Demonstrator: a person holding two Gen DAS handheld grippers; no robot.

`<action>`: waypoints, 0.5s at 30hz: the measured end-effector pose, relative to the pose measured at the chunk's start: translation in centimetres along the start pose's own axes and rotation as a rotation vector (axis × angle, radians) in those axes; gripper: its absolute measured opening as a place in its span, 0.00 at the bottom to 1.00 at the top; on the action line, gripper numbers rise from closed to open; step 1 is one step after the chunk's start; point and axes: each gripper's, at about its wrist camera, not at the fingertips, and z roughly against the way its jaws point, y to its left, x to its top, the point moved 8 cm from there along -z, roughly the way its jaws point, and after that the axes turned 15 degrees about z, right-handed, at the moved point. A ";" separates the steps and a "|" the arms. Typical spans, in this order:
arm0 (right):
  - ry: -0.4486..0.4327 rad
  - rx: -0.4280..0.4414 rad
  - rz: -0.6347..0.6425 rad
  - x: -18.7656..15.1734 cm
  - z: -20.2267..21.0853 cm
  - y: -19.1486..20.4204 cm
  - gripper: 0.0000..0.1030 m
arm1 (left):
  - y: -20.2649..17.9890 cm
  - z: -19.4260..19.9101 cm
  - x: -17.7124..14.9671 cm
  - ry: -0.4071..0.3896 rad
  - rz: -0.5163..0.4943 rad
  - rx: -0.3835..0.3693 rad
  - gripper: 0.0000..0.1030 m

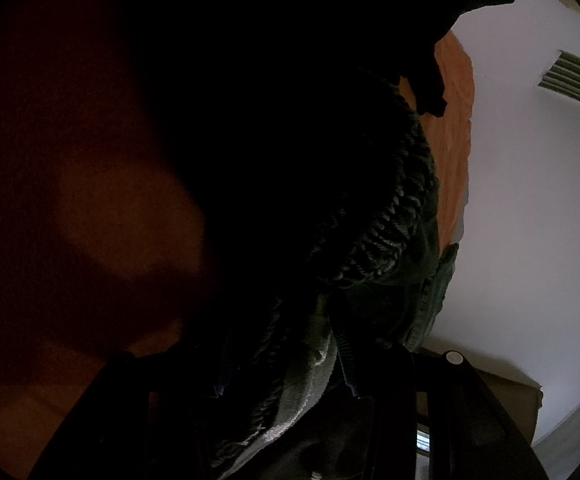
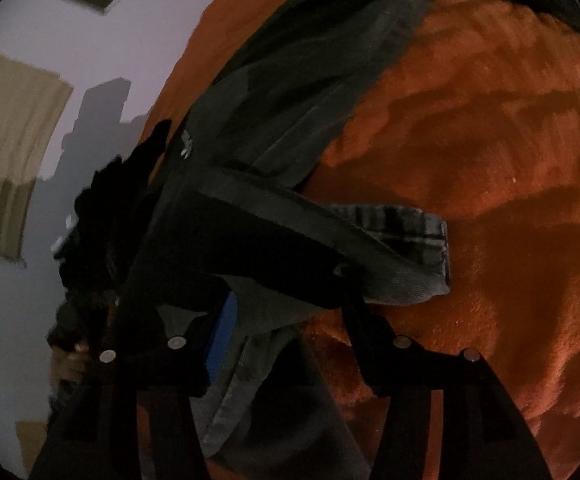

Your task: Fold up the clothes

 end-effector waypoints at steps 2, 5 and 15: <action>-0.001 0.029 -0.048 -0.3 0.5 0.0 0.58 | -0.5 -0.4 0.0 0.002 0.003 -0.001 0.43; 0.018 0.025 -0.075 -0.4 0.9 -0.2 0.67 | -1.2 -1.0 -0.2 0.007 0.009 -0.005 0.43; 0.046 -0.245 0.148 0.7 0.0 -2.9 0.64 | -3.8 -3.1 -0.6 0.002 0.009 -0.003 0.44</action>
